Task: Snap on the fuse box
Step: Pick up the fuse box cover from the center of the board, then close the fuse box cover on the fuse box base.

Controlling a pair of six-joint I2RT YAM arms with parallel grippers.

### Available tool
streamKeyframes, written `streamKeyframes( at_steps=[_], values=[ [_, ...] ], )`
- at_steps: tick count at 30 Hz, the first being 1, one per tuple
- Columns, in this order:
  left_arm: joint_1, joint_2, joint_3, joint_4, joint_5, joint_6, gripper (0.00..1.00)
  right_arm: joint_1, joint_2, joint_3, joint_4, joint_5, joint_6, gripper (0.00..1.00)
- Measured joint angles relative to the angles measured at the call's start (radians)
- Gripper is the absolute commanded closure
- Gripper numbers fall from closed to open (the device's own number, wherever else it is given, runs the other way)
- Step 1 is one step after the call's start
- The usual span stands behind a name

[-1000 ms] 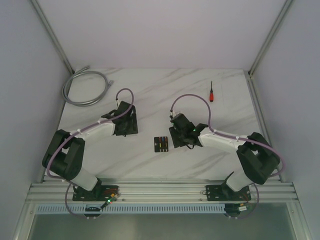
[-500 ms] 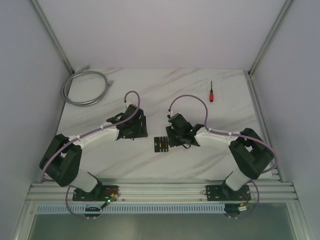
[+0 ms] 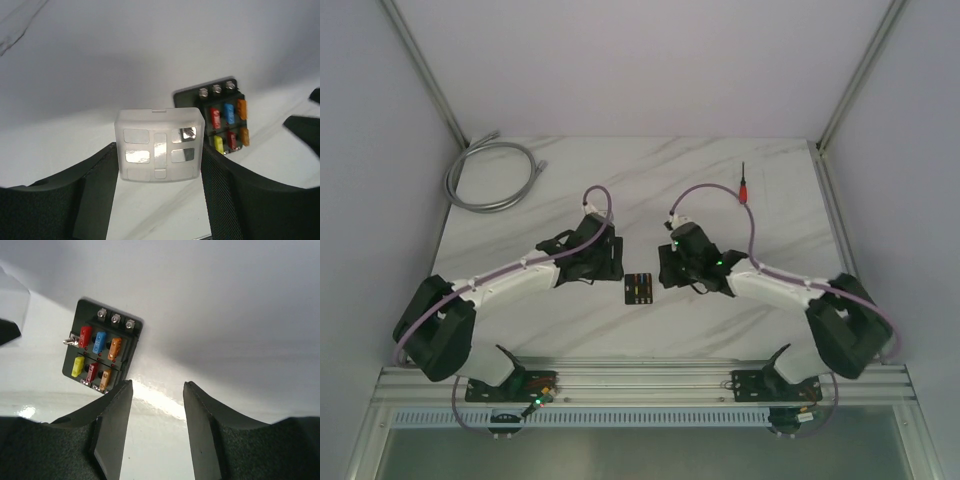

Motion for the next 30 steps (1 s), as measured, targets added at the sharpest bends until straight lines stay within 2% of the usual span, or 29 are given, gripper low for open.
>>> streamKeyframes(
  at_steps=[8, 12, 21, 26, 30],
  values=[
    [-0.107, -0.002, 0.103, 0.01, 0.019, 0.262, 0.51, -0.093, -0.221, -0.055, -0.028, 0.053, -0.004, 0.44],
    [-0.137, 0.021, 0.146, 0.029, 0.058, 0.428, 0.57, -0.117, -0.276, -0.084, -0.05, 0.074, -0.004, 0.43],
    [-0.191, 0.071, 0.148, 0.027, 0.161, 0.823, 0.55, -0.145, -0.381, -0.131, -0.08, 0.137, -0.001, 0.4],
    [-0.198, 0.076, 0.149, 0.023, 0.224, 1.011, 0.55, -0.156, -0.44, -0.155, -0.082, 0.183, 0.005, 0.34],
    [-0.199, 0.119, 0.17, -0.003, 0.247, 1.114, 0.55, -0.161, -0.468, -0.169, -0.084, 0.214, 0.016, 0.21]
  ],
)
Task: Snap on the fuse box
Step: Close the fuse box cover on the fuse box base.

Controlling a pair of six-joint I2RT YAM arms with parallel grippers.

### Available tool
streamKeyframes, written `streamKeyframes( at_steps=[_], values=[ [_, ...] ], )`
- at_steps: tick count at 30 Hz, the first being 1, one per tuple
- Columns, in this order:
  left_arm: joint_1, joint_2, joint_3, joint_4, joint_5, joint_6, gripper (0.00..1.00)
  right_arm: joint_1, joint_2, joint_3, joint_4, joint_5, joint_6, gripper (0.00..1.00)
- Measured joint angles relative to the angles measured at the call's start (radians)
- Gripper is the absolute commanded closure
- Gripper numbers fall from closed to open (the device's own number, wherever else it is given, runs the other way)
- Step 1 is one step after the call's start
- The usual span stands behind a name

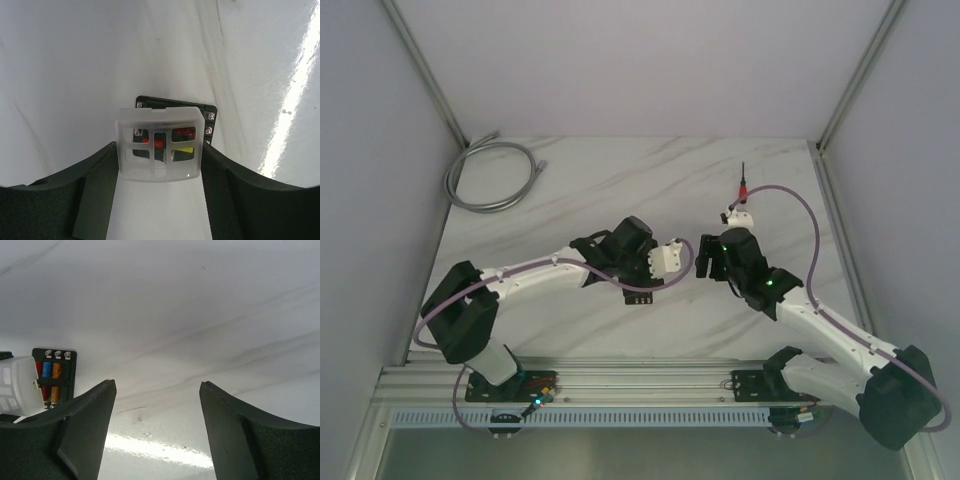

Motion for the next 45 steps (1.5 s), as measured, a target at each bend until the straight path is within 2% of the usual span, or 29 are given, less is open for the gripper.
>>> streamKeyframes(
  at_steps=[4, 5, 13, 27, 35, 45],
  values=[
    [0.0, 0.051, 0.016, -0.015, 0.007, 0.072, 0.54, -0.002, -0.029, -0.014, -0.002, 0.034, 0.013, 0.01],
    [0.0, 0.057, 0.016, -0.022, 0.009, 0.086, 0.54, -0.002, -0.037, -0.018, -0.002, 0.043, 0.017, 0.0],
    [0.0, 0.085, 0.038, -0.054, 0.032, 0.156, 0.51, -0.006, -0.108, -0.048, -0.009, 0.113, 0.031, 0.0],
    [0.0, 0.142, 0.076, -0.106, 0.068, 0.186, 0.46, -0.009, -0.116, -0.057, -0.018, 0.133, 0.037, 0.0],
    [0.0, 0.173, 0.091, -0.115, 0.055, 0.189, 0.39, -0.009, -0.101, -0.057, -0.018, 0.132, 0.04, 0.0],
    [0.0, 0.184, 0.101, -0.119, 0.021, 0.184, 0.22, -0.009, -0.08, -0.057, -0.017, 0.1, 0.04, 0.0]
  ],
)
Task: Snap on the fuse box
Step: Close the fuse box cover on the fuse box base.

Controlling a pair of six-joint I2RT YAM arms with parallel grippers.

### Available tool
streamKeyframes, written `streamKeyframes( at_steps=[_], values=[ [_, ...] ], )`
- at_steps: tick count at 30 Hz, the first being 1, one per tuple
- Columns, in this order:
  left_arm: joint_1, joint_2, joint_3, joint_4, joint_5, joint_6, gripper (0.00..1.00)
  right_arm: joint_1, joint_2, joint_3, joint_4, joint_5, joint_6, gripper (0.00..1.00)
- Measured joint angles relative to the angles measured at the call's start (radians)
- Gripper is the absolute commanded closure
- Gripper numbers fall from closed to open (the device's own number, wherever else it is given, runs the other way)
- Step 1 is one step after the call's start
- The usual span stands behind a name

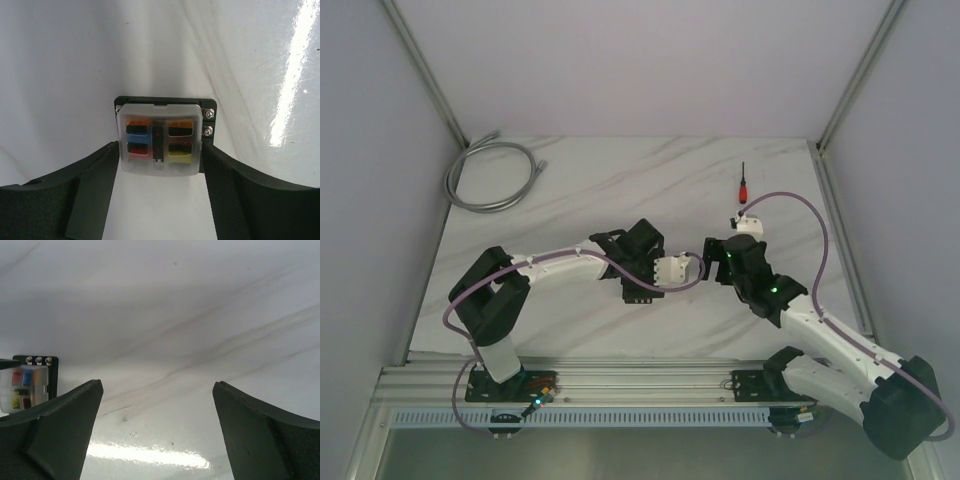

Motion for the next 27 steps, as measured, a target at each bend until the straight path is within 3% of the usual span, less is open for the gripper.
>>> streamKeyframes(
  at_steps=[5, 12, 17, 24, 27],
  values=[
    [0.0, -0.001, 0.0, 0.001, -0.008, -0.009, 0.16, 0.0, 0.028, 0.0, 0.0, -0.034, -0.002, 0.0],
    [0.0, -0.021, 0.0, 0.018, -0.009, -0.016, 0.15, 0.0, 0.038, 0.0, 0.002, -0.078, -0.008, 0.0],
    [0.0, -0.121, -0.006, 0.051, -0.026, -0.071, 0.18, 0.0, 0.065, 0.0, 0.029, -0.162, -0.008, 0.0],
    [0.016, -0.318, -0.097, 0.193, -0.098, -0.356, 0.26, 0.001, 0.171, 0.002, 0.132, -0.344, 0.02, 0.03],
    [0.05, -0.371, -0.185, 0.254, -0.103, -0.546, 0.37, 0.005, 0.216, 0.002, 0.186, -0.418, 0.04, 0.07]
  ],
)
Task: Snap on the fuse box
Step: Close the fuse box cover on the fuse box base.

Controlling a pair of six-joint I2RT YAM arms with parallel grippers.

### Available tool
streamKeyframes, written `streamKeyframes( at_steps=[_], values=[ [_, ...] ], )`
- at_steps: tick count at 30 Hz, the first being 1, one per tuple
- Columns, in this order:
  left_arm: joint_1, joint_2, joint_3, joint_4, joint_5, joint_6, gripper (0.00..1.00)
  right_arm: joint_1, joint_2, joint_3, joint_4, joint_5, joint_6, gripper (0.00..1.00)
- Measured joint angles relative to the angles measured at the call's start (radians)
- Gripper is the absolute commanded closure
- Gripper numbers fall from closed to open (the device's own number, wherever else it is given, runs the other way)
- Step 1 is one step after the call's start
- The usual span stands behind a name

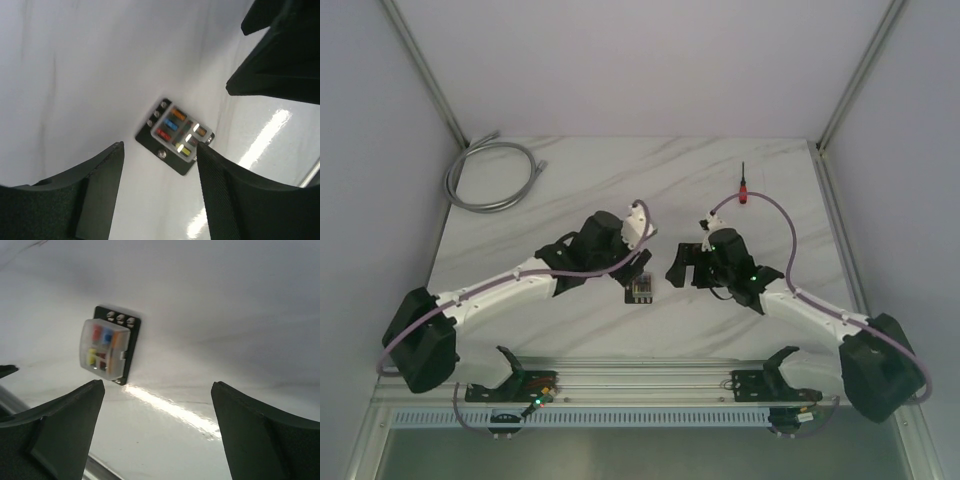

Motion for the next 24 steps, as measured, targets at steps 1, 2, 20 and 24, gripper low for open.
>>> streamKeyframes(
  at_steps=[1, 2, 20, 24],
  values=[
    [0.011, -0.016, -0.034, 0.018, -0.002, -0.066, 0.41, 0.002, 0.018, 0.002, 0.017, -0.025, 0.008, 0.08],
    [0.019, -0.03, -0.064, 0.034, -0.005, -0.123, 0.43, 0.005, 0.037, 0.004, 0.033, -0.046, 0.014, 0.11],
    [0.061, 0.04, -0.231, 0.268, -0.029, -0.591, 0.59, 0.039, 0.257, 0.064, 0.183, -0.192, 0.116, 0.47],
    [0.07, 0.101, -0.23, 0.271, -0.029, -0.606, 0.6, 0.039, 0.296, 0.08, 0.207, -0.2, 0.128, 0.52]
  ],
)
